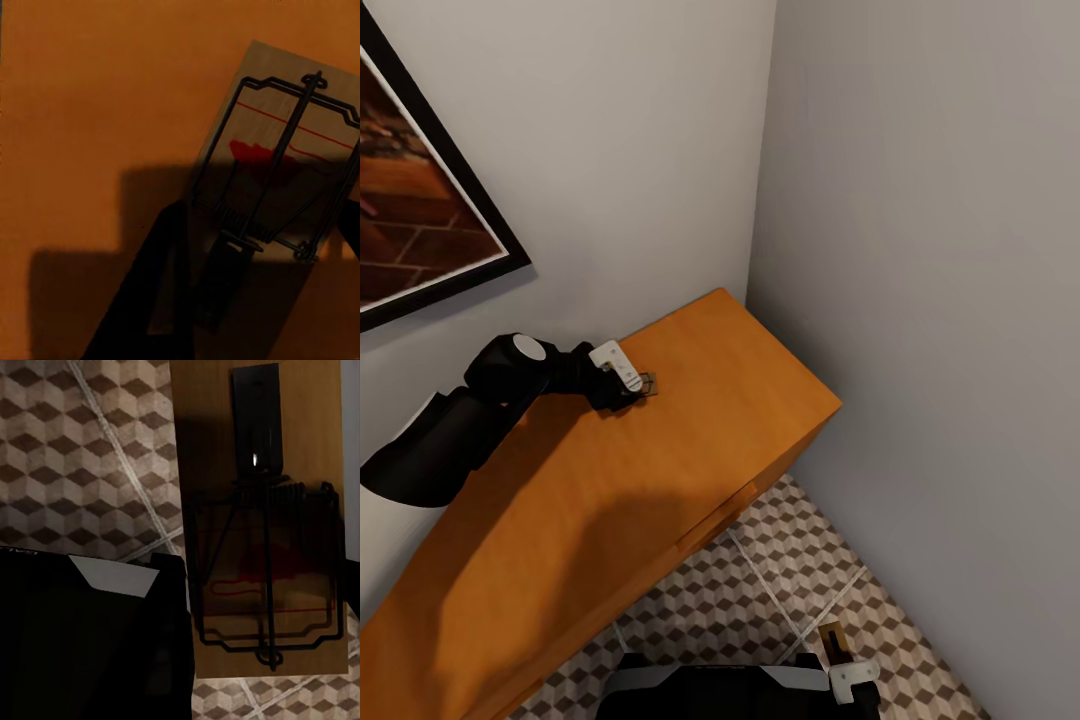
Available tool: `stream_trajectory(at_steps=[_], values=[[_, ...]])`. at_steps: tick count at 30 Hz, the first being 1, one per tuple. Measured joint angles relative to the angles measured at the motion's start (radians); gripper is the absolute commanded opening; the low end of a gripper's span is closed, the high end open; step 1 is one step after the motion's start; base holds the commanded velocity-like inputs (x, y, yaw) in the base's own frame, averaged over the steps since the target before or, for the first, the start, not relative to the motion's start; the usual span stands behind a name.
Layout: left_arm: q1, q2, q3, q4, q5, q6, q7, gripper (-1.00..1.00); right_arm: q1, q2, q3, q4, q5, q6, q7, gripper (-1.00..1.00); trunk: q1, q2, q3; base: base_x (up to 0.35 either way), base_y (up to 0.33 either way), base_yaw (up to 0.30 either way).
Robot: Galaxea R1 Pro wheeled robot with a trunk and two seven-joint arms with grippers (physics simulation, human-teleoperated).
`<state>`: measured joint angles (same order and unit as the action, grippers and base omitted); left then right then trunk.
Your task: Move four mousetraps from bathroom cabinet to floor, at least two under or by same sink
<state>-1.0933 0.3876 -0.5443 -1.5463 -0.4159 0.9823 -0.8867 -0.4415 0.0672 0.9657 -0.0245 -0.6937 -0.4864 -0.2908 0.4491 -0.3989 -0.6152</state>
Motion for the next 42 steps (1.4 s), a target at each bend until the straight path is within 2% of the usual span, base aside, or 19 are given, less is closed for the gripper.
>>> stream_trajectory(at_steps=[35,37,42], values=[[0.0,-0.004,0.003,-0.001,-0.002,0.01,-0.005,-1.0,0.0,0.0,0.0,0.0,0.0,0.0,0.0,-1.0,0.0,0.0,0.0,0.0,0.0,0.0],[0.0,-0.005,0.017,-0.001,0.016,0.021,-0.008,-1.0,0.0,0.0,0.0,0.0,0.0,0.0,0.0,-1.0,0.0,0.0,0.0,0.0,0.0,0.0],[0.0,-0.022,0.07,-0.002,0.017,0.023,-0.009,-1.0,0.0,0.0,0.0,0.0,0.0,0.0,0.0,-1.0,0.0,0.0,0.0,0.0,0.0,0.0]])
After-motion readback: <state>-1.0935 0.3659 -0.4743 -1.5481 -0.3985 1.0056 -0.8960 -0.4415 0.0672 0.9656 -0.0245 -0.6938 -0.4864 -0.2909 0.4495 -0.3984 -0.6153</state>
